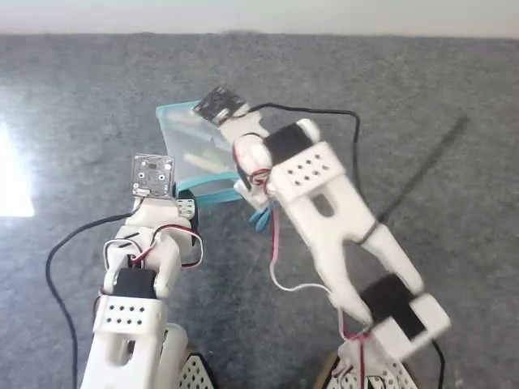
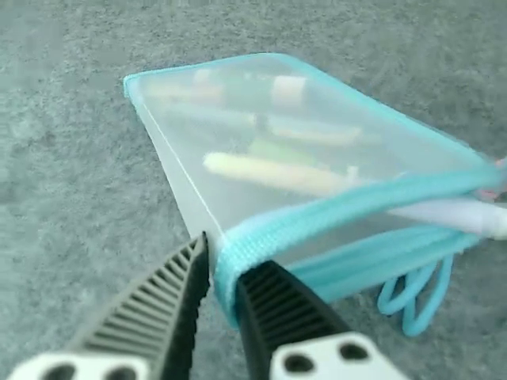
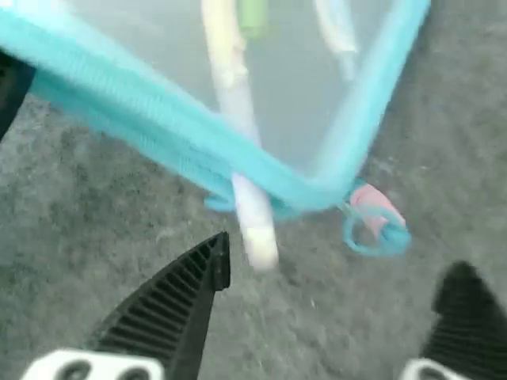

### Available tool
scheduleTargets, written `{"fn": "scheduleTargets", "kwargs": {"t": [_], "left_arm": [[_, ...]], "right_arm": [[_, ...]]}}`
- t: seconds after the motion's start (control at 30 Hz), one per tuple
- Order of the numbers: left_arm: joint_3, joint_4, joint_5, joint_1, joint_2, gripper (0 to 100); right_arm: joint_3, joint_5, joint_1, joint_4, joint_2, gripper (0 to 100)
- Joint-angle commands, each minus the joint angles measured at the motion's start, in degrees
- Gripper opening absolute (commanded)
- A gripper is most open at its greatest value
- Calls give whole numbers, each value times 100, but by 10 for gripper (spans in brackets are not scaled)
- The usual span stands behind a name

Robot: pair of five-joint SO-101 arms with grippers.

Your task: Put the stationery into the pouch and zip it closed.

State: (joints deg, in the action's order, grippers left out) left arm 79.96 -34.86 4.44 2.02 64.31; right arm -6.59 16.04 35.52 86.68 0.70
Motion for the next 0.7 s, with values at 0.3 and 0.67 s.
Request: {"fn": "scheduleTargets", "kwargs": {"t": [0.3, 0.67], "left_arm": [[-690, -396, 18, 475, 105, 11], [-1745, -782, 255, 1275, 105, 11]], "right_arm": [[1081, -70, -1235, -268, -2580, 545], [4985, -105, -1780, -5991, -1886, 545]]}}
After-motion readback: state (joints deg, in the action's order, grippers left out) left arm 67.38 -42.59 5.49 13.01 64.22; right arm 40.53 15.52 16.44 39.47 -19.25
